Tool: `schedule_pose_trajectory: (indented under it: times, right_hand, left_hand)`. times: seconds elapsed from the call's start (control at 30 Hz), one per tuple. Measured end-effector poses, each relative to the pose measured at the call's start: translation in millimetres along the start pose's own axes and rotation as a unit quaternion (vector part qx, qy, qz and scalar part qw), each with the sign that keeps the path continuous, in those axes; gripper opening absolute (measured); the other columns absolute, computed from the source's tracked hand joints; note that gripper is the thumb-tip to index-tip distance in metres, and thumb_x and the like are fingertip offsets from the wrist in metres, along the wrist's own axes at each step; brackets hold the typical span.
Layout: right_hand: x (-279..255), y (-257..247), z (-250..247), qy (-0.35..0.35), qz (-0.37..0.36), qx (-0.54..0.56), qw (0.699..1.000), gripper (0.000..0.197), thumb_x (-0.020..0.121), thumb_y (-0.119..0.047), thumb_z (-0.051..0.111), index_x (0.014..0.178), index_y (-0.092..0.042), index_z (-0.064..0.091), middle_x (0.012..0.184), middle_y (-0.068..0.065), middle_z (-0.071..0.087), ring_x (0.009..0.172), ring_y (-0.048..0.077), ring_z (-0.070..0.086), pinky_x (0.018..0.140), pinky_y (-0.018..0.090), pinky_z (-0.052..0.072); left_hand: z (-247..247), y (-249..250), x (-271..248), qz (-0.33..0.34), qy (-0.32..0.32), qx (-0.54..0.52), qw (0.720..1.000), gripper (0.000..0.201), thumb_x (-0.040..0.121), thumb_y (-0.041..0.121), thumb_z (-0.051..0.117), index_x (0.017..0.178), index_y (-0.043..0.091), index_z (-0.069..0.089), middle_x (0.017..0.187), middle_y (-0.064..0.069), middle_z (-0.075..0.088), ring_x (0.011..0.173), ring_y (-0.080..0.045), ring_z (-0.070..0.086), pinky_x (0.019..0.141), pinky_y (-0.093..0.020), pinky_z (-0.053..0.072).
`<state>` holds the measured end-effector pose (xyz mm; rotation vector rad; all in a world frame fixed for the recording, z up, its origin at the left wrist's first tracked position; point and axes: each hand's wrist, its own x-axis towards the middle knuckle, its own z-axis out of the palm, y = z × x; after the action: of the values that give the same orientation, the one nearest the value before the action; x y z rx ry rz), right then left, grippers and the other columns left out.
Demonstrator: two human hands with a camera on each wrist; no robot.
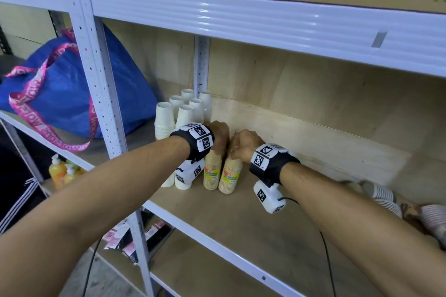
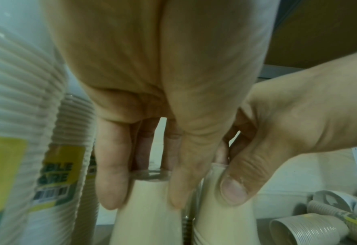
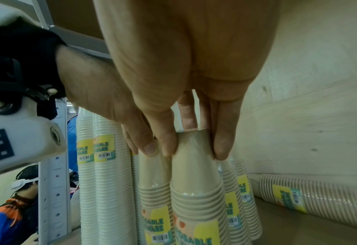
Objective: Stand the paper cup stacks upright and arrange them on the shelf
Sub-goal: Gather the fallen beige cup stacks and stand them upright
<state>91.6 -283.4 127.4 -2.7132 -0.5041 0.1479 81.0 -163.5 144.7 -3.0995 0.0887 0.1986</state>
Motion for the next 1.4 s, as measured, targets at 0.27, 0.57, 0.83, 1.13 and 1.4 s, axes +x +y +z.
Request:
schedule_pose_trajectory:
  times: [0.27,0.57,0.83,1.13,1.4]
  right_hand:
    - [2,6,7,0.010,-0.021,0.009,1.000,0.033,0.073,-0.021,0.080,0.100,-0.006,0.068,0.106,0.011,0.064,0.097,0.029,0.062,0.074,0.031,0.051]
    - [4,29,-13,0.017,-0.020,0.032,0.999,0.030,0.071,-0.030,0.079,0.094,-0.018,0.065,0.084,-0.005,0.059,0.080,0.016,0.059,0.070,0.026,0.044]
    - [4,88,-55,0.072,0.057,0.000,0.996,0.035,0.070,-0.030,0.080,0.100,-0.024,0.062,0.106,0.007,0.063,0.095,0.024,0.062,0.080,0.030,0.050]
    - [-21,169,-72,0.077,0.150,0.006,0.986,0.041,0.074,-0.025,0.081,0.110,-0.019,0.062,0.116,0.006,0.058,0.099,0.024,0.060,0.075,0.026,0.043]
    - [-43,228,-55,0.029,0.182,-0.021,0.983,0.053,0.075,-0.029,0.077,0.123,-0.023,0.056,0.125,0.003,0.053,0.109,0.023,0.057,0.084,0.028,0.049]
  left_hand:
    - [-2,-2,0,0.011,-0.008,0.000,1.000,0.031,0.087,0.011,0.069,0.118,0.005,0.066,0.120,-0.010,0.066,0.109,-0.025,0.064,0.075,-0.027,0.049]
    - [-24,-12,4,0.032,0.006,-0.009,0.999,0.035,0.083,0.013,0.066,0.117,0.004,0.066,0.123,-0.012,0.060,0.109,-0.028,0.061,0.066,-0.024,0.047]
    - [-56,12,19,0.075,0.077,-0.069,0.992,0.036,0.090,0.015,0.066,0.124,0.006,0.062,0.123,-0.006,0.046,0.105,-0.020,0.050,0.069,-0.019,0.040]
    - [-51,78,61,0.092,0.043,-0.121,0.987,0.045,0.083,0.018,0.075,0.125,0.019,0.059,0.131,-0.004,0.047,0.107,-0.021,0.051,0.079,-0.026,0.040]
    - [-5,124,110,0.091,-0.011,-0.114,0.989,0.058,0.087,0.009,0.070,0.140,0.015,0.047,0.144,-0.007,0.042,0.125,-0.027,0.048,0.092,-0.030,0.044]
